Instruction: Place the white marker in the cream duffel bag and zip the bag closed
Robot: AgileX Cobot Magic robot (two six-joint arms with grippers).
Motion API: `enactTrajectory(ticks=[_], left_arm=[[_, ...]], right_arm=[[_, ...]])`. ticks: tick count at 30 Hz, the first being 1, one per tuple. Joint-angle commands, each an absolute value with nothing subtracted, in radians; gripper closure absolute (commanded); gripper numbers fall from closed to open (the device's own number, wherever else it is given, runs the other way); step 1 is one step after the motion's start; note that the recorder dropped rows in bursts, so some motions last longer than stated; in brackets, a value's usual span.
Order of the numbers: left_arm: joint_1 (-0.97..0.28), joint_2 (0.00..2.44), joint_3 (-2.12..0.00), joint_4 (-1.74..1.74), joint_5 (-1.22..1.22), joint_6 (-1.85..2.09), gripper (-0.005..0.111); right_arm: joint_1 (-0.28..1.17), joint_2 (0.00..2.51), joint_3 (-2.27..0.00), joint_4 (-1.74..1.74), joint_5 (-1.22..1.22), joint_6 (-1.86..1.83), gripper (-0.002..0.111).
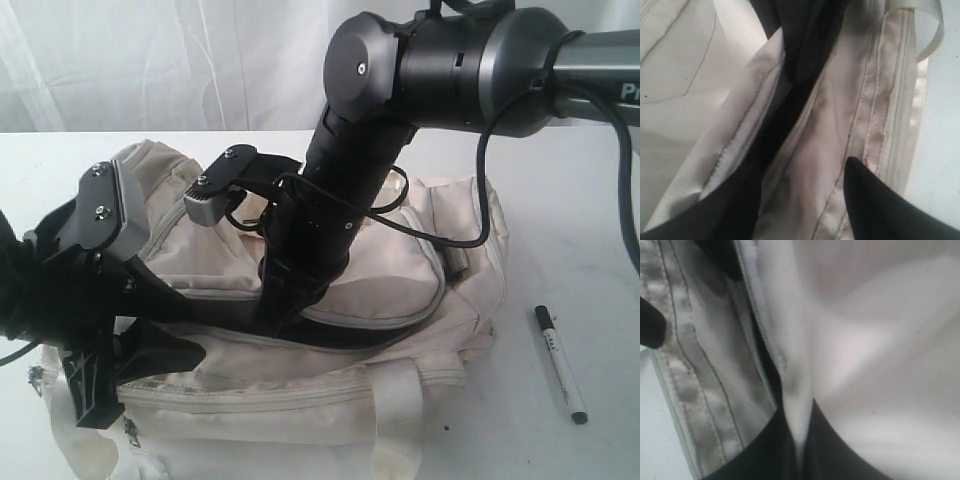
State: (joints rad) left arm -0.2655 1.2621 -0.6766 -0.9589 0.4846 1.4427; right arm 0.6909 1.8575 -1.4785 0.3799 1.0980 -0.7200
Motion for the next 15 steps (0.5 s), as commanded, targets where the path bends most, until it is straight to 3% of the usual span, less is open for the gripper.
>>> enactTrajectory(ticks=[1, 8, 15], left_arm=[[-0.261, 1.302, -0.671, -0.972, 0.482, 1.431, 0.052], [-0.261, 1.319, -0.671, -0.972, 0.467, 1.433, 0.056], [-0.261, 1.319, -0.671, -0.919, 0.481, 1.429, 0.097]], right_arm=[[0.687, 1.846, -1.477, 0.417, 1.126, -0.729, 0.108], [0.687, 1.846, -1.477, 0.422, 1.122, -0.731, 0.108], [0.687, 1.846, -1.477, 0.431, 1.120, -0.735, 0.108]])
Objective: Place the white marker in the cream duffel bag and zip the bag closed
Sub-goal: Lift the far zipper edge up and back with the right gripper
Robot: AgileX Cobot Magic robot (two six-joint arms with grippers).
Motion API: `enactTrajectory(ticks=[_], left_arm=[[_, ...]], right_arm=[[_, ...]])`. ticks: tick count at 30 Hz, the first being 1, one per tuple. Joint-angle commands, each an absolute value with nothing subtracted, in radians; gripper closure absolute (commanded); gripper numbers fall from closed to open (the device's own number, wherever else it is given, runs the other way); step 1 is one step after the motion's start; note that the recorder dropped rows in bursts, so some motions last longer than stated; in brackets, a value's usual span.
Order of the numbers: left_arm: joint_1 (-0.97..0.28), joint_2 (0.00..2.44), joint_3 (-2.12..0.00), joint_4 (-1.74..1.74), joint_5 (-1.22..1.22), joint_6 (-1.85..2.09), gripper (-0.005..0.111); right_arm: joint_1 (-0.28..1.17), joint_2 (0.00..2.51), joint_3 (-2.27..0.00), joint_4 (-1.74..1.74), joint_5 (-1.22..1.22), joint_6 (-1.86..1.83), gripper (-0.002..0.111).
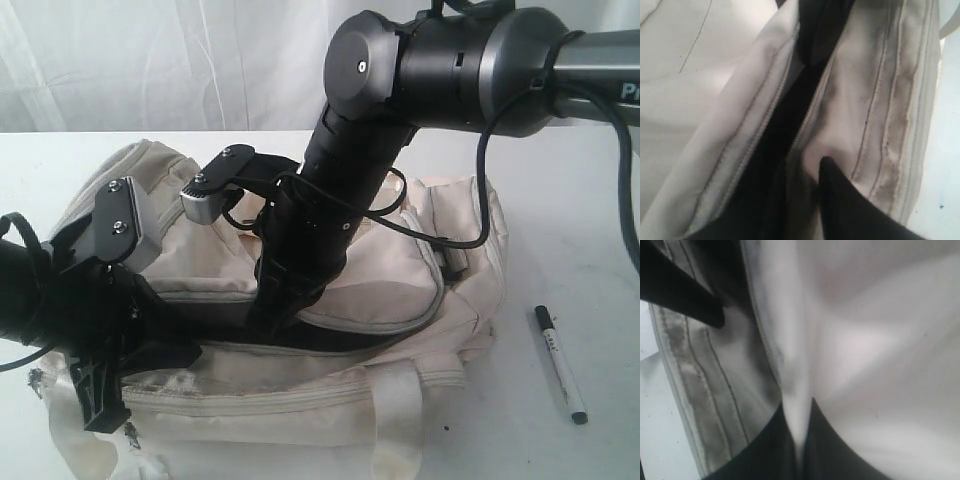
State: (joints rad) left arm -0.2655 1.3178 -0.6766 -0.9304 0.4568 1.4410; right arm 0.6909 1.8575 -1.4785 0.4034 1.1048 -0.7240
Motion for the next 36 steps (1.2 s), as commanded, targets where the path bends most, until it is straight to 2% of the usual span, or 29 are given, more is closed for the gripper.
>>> enactTrajectory(ticks=[1, 2, 20, 36], left_arm=[[-0.261, 1.319, -0.671, -0.919, 0.481, 1.429, 0.101], [-0.261, 1.319, -0.671, -0.919, 0.481, 1.429, 0.107], [-0.261, 1.319, -0.671, -0.919, 0.501, 1.439, 0.107], [-0.261, 1.319, -0.671, -0.919, 0.488, 1.439, 0.107]], right_arm=[[0.687, 1.846, -1.477, 0.436, 1.120, -0.735, 0.108], [0.687, 1.846, -1.477, 0.442, 1.120, -0.735, 0.108], [0.687, 1.846, -1.477, 0.441, 1.094, -0.735, 0.108], [0.671, 1.846, -1.477, 0.275, 0.708, -0.697, 0.108]])
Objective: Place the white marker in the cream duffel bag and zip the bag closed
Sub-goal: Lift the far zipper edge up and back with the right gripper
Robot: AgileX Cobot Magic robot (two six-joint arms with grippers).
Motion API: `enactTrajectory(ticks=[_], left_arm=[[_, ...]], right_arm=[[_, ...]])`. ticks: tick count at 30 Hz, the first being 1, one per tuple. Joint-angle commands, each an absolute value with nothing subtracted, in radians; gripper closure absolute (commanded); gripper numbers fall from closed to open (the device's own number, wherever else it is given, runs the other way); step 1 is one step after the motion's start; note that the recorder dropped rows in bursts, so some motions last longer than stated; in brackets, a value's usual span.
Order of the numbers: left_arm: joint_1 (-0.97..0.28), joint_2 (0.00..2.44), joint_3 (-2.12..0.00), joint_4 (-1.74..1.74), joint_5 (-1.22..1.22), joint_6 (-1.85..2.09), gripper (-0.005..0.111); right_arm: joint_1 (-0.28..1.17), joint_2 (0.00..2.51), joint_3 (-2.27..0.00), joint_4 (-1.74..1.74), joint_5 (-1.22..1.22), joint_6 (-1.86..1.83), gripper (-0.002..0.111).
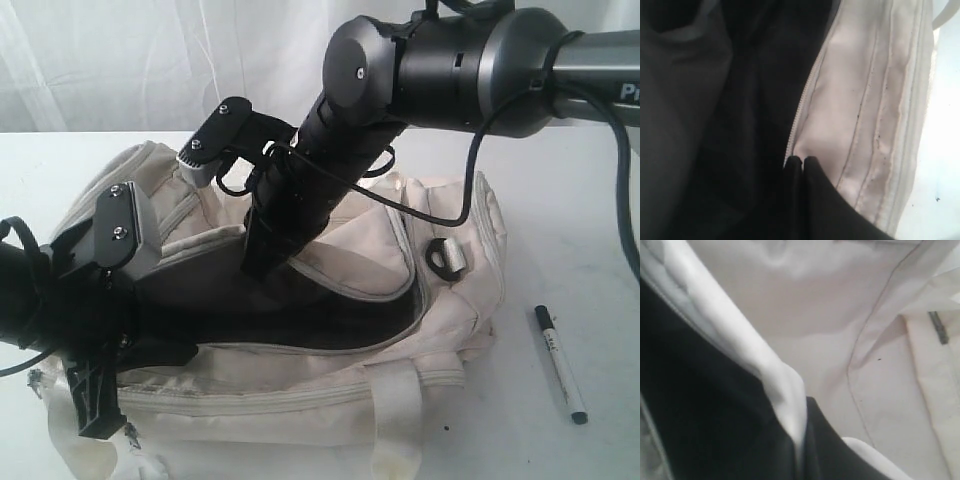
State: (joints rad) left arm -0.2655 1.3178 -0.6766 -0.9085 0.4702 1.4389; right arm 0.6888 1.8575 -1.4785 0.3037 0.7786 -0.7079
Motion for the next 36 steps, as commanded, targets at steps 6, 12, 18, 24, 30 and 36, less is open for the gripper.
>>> enactTrajectory(ticks=[6, 12, 18, 24, 30, 36], left_arm=[[-0.261, 1.319, -0.671, -0.919, 0.485, 1.439, 0.107], [-0.261, 1.319, -0.671, -0.919, 0.485, 1.439, 0.107], [-0.261, 1.319, -0.671, -0.919, 0.481, 1.437, 0.107], [-0.261, 1.319, -0.671, -0.919, 0.479, 1.437, 0.107], [-0.261, 1.319, -0.671, -0.919, 0.478, 1.437, 0.107], [-0.261, 1.319, -0.671, -0.919, 0.478, 1.437, 0.107]], right_arm=[[0.621, 1.846, -1.477, 0.273, 0.617, -0.682, 0.108], [0.575, 1.846, -1.492, 0.277, 0.585, -0.673, 0.108], [0.546, 1.846, -1.554, 0.280, 0.534, -0.673, 0.108], [0.547, 1.846, -1.582, 0.273, 0.435, -0.676, 0.108], [0.519, 1.854, -1.582, 0.257, 0.299, -0.676, 0.108], [0.476, 1.860, -1.582, 0.257, 0.181, -0.676, 0.108]])
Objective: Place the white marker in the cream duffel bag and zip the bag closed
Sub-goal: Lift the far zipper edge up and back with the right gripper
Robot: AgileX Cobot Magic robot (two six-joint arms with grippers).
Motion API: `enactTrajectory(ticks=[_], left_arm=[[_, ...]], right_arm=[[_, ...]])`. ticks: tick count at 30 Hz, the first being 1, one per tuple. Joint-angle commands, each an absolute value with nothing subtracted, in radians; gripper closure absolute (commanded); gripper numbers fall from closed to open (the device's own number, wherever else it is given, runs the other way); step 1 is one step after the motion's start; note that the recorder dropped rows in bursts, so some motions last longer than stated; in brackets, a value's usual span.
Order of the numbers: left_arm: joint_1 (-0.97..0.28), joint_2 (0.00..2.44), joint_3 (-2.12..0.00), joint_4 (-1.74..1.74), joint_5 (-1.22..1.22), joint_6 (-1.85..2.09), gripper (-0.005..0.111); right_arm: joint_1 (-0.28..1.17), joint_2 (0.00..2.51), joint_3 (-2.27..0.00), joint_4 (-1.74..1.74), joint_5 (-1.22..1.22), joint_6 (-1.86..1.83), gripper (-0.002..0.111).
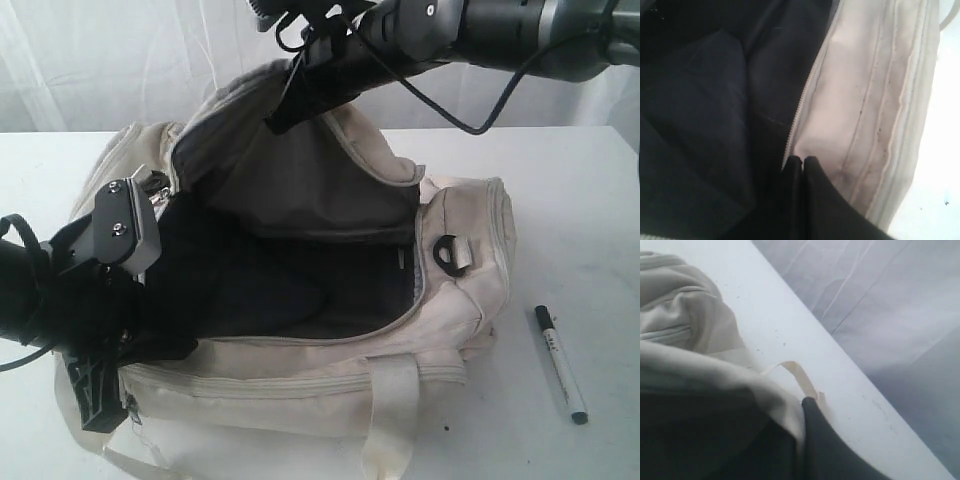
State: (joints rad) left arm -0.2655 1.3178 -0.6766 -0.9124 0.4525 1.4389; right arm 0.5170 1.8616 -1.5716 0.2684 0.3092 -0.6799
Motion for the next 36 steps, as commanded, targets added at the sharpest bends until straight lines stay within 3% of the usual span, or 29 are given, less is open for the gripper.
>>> enactTrajectory(ticks=[1, 23, 36], left_arm=[[-0.261, 1.319, -0.671, -0.919, 0.478, 1.435, 0.107], [-0.261, 1.319, -0.671, -0.919, 0.489, 1.427, 0.107], [-0.261, 1.319, -0.671, -0.922, 0.486, 1.427, 0.107]], right_arm=[[0.470, 1.862, -1.582, 0.257, 0.166, -0.676, 0.108], [0.395, 2.007, -1.584, 0.271, -0.107, -0.659, 0.108], [0.378, 2.087, -1.584, 0.294, -0.129, -0.620, 0.108]])
